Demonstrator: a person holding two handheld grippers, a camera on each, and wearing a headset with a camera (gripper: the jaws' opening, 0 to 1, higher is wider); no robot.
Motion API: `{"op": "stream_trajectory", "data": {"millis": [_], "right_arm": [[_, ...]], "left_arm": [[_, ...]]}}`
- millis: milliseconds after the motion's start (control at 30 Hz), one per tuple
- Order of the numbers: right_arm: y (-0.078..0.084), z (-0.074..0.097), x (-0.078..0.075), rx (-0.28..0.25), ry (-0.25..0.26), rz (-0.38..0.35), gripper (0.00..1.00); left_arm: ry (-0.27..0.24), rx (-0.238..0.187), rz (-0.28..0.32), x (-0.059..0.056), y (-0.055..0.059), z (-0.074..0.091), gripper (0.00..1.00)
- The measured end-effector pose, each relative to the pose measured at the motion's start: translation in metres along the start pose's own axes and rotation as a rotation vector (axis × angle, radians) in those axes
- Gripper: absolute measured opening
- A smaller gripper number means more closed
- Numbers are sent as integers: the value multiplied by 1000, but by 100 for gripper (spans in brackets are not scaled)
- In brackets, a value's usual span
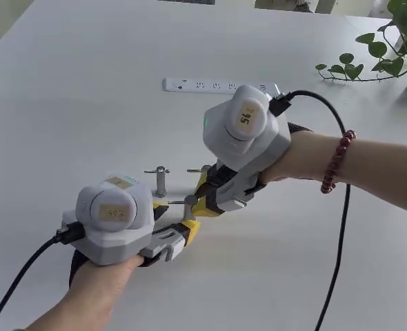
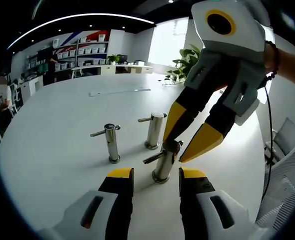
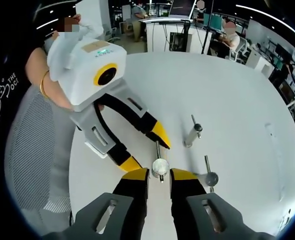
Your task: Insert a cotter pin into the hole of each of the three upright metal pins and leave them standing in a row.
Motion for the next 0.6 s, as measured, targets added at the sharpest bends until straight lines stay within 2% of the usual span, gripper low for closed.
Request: {"op": "stream_trajectory", "data": {"millis": [133, 300, 500, 600], "right_arm": [[-1, -3, 0, -8, 5, -4, 12], [-3, -8, -1, -23, 11, -25, 11], [-3, -12, -3, -31, 8, -46, 10], [-3, -13, -2, -33, 6, -47, 9]], "left_arm": [[6, -13, -9, 0, -5, 2, 36], [11, -9, -33, 1, -7, 3, 36], [21, -3, -41, 1, -7, 5, 38], [31, 15, -51, 1, -5, 6, 38]]}}
Point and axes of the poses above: the centre of the closed fingertips' face, and the gripper's own axes: z roughly backward along the fingers, x roughly to its left, y roughly out of its underside, the point moved 2 cm from there along z, roughly backward along the fingers, and after that the axes turned 3 degrees about -z, right-handed, at the moved point
